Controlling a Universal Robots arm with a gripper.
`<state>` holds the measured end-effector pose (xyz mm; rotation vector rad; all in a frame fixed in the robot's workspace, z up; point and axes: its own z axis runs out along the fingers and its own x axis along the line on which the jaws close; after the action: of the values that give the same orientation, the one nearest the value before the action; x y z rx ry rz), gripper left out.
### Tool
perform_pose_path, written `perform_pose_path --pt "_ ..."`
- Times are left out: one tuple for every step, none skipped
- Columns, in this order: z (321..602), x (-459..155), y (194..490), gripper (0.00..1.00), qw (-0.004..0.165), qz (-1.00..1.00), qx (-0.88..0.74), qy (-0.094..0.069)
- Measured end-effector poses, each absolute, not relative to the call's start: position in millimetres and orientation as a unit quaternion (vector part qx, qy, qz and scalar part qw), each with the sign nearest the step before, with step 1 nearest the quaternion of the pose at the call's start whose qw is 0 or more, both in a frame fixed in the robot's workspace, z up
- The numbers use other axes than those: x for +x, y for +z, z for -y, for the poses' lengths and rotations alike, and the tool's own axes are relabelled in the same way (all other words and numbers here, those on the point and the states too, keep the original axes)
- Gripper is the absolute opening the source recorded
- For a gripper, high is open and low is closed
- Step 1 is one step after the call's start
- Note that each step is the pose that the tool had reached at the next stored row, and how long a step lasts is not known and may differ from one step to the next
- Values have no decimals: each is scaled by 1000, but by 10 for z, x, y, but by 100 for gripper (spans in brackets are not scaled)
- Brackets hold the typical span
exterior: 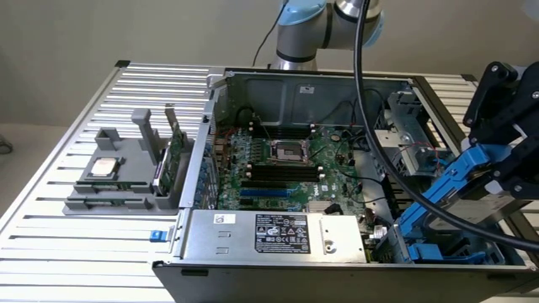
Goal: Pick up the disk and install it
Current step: 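Pick up the disk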
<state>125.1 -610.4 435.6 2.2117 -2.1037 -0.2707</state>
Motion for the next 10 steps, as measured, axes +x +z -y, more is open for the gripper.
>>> perform_pose_path --pt "6103 1250 4357 33 40 686 721 -90" --pt "6101 1250 4357 33 41 686 721 -91" --pt "6098 1249 4356 33 42 686 721 -92" --pt "6097 1250 4356 33 42 686 721 -92" --pt "6095 1251 4356 33 42 686 721 -92" --pt "6094 1252 4356 33 42 686 721 -92" --pt "6093 1254 4356 33 43 686 721 -92" --pt "6092 1258 4356 33 43 686 721 -92" --pt "6091 1263 4357 33 43 686 721 -92" --pt "6091 1269 4356 33 43 686 721 -92"
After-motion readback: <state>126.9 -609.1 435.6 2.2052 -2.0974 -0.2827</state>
